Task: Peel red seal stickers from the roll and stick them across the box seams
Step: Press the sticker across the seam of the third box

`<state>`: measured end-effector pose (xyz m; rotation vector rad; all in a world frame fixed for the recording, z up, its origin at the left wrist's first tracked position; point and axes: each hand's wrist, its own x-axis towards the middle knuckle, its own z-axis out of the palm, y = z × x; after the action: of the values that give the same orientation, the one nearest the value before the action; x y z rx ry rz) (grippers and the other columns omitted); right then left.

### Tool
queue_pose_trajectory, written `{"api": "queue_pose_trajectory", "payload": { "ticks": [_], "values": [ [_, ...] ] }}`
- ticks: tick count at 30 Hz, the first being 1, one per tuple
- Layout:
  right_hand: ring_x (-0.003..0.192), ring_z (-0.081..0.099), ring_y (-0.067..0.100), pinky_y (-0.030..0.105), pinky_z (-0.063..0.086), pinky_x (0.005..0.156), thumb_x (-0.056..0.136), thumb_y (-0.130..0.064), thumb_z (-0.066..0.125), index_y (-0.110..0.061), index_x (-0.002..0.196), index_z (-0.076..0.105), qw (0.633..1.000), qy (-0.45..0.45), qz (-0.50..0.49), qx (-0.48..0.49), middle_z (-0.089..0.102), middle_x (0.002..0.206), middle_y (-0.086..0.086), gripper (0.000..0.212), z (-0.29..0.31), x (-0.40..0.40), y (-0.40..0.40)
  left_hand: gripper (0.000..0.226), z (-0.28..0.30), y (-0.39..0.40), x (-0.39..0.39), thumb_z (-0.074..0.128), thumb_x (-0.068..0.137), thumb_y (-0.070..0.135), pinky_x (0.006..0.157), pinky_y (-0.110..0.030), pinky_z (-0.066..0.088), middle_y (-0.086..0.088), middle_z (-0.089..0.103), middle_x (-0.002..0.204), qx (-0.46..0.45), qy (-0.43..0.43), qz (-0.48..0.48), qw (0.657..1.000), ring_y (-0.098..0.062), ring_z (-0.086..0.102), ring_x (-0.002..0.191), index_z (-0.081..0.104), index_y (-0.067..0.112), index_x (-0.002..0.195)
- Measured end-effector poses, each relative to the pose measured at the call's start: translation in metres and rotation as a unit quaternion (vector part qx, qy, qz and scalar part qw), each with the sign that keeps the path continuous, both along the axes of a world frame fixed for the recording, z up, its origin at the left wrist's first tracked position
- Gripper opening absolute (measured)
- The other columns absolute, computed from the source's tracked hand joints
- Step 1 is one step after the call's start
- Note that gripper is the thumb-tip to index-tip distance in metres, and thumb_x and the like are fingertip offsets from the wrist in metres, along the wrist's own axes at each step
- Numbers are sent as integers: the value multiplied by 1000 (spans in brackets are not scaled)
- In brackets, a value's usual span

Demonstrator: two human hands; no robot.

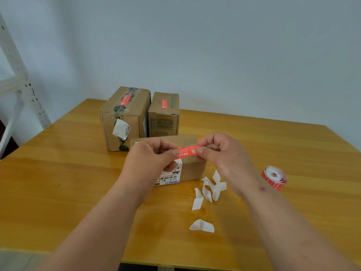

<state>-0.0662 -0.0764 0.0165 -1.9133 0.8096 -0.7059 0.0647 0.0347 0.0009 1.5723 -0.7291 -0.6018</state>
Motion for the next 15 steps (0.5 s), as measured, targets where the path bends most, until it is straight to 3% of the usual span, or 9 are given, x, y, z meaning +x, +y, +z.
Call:
{"api": "queue_pose_trajectory", "payload": {
  "ticks": [2,5,7,9,13,15],
  "values": [
    [78,64,5,20,48,69,87,-24,66,-26,85,65,999,31,-9,-21,71,81,-7,3,-1,2,1,7,-1,-1,1,72,85,12,69,-30,60,-5,73,72,10,-18,20,1000,-11,67,62,74,18,81],
    [89,53,0,18,40,72,88,-28,65,-28,84,65,996,50,-28,-67,56,100,-18,4,-2,6,3,7,-1,1,2,71,86,14,72,-33,61,-3,72,75,15,-30,42,999,-11,67,66,73,20,83],
    [85,52,1,18,37,69,88,-27,64,-27,83,66,997,32,-31,-66,56,95,-15,5,-1,7,4,8,0,2,2,70,86,13,73,-33,61,-3,73,77,15,-23,43,999,-11,67,66,74,20,84],
    [80,59,8,20,43,65,89,-25,63,-25,83,66,999,14,-23,-41,64,85,-5,7,-1,8,5,10,1,4,3,70,87,12,74,-34,61,-4,73,78,12,-5,42,999,-10,67,65,75,20,88],
    [82,63,21,31,51,71,89,-21,63,-24,83,65,999,5,-30,-45,67,84,6,8,-4,17,7,28,1,5,14,64,91,7,81,-36,60,-4,75,75,16,11,41,999,-14,67,71,69,20,115],
    [79,63,18,30,51,70,90,-22,63,-26,83,65,998,5,-34,-50,67,82,2,8,-5,24,7,34,3,6,22,61,93,5,83,-37,59,-4,75,77,26,8,41,999,-18,69,76,64,19,123]
  ]
}}
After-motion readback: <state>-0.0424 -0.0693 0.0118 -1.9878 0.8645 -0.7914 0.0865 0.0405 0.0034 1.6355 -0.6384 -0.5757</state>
